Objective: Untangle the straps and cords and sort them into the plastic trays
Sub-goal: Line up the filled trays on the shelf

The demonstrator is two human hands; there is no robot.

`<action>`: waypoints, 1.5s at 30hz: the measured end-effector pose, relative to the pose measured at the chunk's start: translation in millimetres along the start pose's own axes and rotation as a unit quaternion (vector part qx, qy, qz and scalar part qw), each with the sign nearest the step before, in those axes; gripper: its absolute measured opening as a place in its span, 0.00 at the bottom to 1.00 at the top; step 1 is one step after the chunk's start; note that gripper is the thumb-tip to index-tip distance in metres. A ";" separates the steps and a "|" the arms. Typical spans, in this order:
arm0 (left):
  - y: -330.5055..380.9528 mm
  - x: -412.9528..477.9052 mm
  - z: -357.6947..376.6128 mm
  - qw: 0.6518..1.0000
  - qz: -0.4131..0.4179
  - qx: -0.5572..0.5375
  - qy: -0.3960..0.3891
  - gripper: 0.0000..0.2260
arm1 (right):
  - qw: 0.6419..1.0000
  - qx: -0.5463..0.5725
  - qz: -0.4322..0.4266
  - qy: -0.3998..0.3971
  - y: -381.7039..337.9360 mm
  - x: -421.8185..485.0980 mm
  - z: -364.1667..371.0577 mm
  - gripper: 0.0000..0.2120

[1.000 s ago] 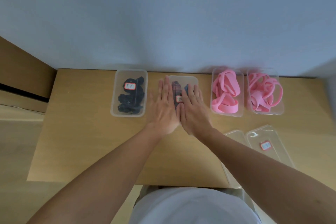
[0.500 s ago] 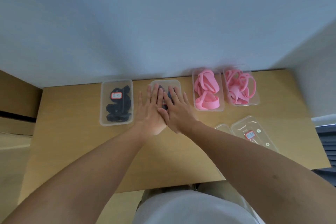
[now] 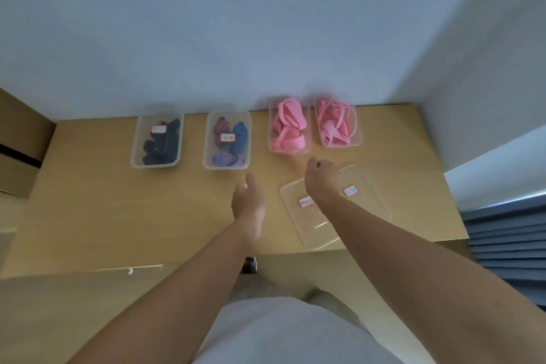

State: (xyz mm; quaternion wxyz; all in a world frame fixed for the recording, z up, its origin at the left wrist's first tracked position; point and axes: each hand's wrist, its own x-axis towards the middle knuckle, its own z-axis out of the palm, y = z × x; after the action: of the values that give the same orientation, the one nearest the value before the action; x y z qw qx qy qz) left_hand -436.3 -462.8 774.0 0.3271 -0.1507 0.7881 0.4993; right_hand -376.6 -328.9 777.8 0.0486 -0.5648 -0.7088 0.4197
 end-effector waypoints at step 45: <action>139.7 96.5 48.4 0.938 0.224 0.260 -0.038 0.13 | 0.988 -0.116 -0.100 -0.021 -63.5 118.0 9.2 0.30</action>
State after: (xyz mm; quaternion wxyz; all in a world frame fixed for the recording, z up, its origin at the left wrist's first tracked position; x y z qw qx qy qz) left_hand -568.9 -347.6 792.0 0.2643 0.1393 0.8907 0.3427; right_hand -472.0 -235.2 765.3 0.0097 -0.4840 -0.8063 0.3398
